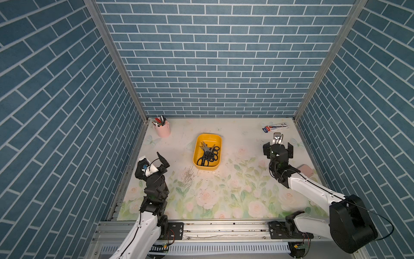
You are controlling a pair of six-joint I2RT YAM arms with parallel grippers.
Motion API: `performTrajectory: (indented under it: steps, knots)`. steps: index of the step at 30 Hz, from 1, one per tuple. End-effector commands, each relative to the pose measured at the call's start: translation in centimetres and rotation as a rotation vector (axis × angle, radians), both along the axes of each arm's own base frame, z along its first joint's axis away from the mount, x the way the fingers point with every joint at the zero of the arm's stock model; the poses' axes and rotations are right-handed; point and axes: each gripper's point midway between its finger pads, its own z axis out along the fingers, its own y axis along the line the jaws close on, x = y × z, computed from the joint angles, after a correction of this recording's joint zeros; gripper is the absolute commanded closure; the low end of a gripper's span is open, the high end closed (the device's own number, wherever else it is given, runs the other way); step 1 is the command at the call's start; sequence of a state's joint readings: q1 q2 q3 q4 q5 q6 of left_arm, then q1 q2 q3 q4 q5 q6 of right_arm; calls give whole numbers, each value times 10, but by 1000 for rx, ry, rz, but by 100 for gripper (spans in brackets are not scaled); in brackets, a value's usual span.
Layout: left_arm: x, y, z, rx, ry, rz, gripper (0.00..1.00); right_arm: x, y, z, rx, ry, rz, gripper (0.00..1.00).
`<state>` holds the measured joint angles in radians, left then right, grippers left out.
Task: Put the scissors into the storage box
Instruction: Reset both arms
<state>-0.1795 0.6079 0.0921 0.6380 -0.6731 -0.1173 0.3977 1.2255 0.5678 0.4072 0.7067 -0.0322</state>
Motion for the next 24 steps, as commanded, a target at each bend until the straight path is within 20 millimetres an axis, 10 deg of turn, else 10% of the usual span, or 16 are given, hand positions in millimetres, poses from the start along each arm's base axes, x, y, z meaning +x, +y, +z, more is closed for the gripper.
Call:
performTrajectory:
  steps: [1,15,24]
  knots:
    - [-2,10,-15,-8,-8,39,0,11,-13,8,16,-69,-41,0]
    - [53,-10,-38,98,98,-87,0,-3,-38,-56,30,-93,-40,0]
    - [66,-44,-44,108,53,-302,1,-5,-27,-50,74,-202,120,0]
